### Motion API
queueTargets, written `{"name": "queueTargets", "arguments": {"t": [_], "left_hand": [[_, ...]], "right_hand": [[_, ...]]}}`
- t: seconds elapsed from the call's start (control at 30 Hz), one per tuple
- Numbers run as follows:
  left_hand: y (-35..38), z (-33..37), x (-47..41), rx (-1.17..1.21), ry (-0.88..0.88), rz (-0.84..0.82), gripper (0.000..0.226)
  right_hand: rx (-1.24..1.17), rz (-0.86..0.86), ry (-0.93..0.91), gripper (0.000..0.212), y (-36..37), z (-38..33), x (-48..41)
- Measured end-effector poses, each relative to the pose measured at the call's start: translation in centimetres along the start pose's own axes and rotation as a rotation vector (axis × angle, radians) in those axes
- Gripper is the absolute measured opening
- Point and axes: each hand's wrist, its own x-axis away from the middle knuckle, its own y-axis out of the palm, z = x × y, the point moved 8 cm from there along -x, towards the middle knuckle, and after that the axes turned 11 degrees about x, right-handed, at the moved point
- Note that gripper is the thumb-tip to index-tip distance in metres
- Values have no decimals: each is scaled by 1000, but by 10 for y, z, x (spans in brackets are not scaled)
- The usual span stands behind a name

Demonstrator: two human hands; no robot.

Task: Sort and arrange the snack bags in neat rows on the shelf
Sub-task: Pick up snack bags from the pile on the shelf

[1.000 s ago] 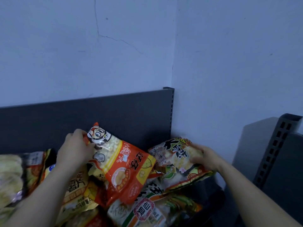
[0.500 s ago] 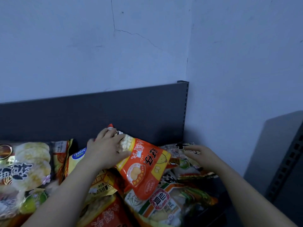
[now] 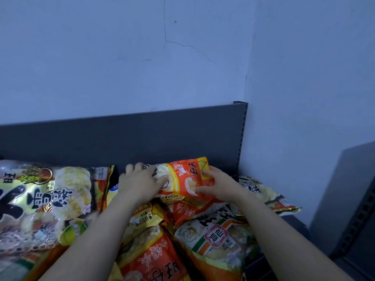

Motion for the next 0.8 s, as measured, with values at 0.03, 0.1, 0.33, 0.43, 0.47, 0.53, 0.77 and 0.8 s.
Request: {"name": "queueTargets", "arguments": {"t": [0.03,0.1,0.33,0.43,0.47,0.53,0.77,0.8], "left_hand": [[0,0,2,15,11,-2,64],[-1,-2,9,63,17,5,64],[-28,30,73,322,204,300,55],[-14,49,102,453,236,222,42],[-1,54,107,443,223,149,39],[30,60,115,384,179,-22,45],[88,56,133,398,-39,-250,101],[90,57,136,429,-53,-261,107]], "right_hand": [[10,-1,15,67,2,0,-1],[51,31,52,68,2,3,1],[102,232,177,58,-41,35,53],[137,228,268,50,-49,66,85],[150,210,303,48,-48,75,96],[174,169,360,45,-43,91,116],[29,12,476,70,1,128,151],[0,2,477,71,7,129,152]]}}
